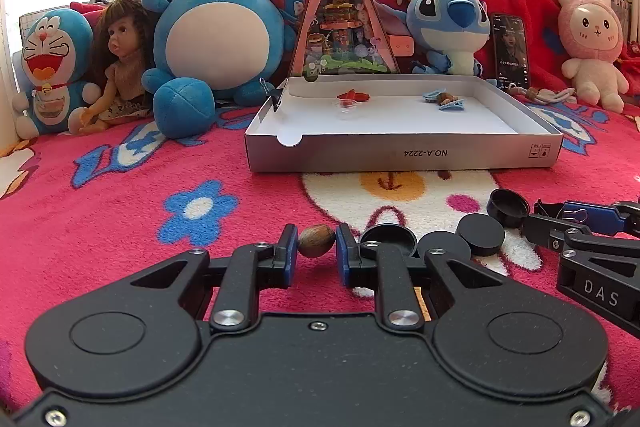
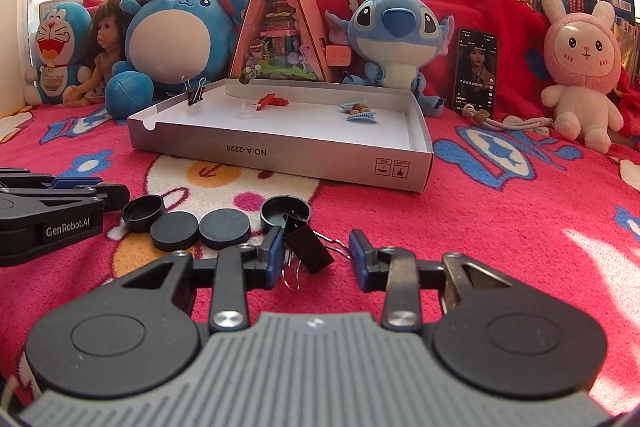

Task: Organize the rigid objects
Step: 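Grasp the brown nut with the left tool while the right tool grasps the black binder clip, then carry the nut with the left tool while the right tool carries the binder clip over the box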

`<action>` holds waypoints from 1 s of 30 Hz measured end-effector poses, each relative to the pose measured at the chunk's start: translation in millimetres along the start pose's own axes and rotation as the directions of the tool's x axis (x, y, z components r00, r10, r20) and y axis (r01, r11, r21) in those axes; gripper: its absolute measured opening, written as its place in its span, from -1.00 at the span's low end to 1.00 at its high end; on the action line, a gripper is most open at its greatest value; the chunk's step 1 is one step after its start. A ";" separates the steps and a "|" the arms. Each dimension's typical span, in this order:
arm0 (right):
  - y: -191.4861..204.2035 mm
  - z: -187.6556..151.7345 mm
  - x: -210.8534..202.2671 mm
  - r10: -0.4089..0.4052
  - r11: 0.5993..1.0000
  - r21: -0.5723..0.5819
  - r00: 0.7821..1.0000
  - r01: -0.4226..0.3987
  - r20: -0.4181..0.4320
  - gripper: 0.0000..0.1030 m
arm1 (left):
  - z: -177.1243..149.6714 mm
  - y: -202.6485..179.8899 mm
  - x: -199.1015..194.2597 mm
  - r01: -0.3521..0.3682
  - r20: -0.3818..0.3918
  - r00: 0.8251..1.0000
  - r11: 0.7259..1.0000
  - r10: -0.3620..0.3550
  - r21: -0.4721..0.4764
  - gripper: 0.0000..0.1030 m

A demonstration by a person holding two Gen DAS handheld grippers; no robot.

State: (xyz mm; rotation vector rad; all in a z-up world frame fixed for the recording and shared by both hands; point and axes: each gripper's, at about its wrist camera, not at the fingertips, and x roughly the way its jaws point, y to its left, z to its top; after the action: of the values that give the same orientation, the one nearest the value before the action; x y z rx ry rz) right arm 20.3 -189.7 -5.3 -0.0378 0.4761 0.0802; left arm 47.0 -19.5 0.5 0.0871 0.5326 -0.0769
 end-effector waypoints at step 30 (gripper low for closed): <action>-7.3 0.4 -5.7 0.062 0.990 0.132 0.998 -0.059 -0.019 0.10 | 0.4 1.3 -4.5 0.000 0.006 1.000 1.000 0.000 -0.001 -0.62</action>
State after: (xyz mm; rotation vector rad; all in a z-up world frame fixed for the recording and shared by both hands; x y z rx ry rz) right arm 16.1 -197.3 -2.2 0.1049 0.5051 0.1076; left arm 43.5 -18.0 3.2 0.0855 0.5272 -0.0772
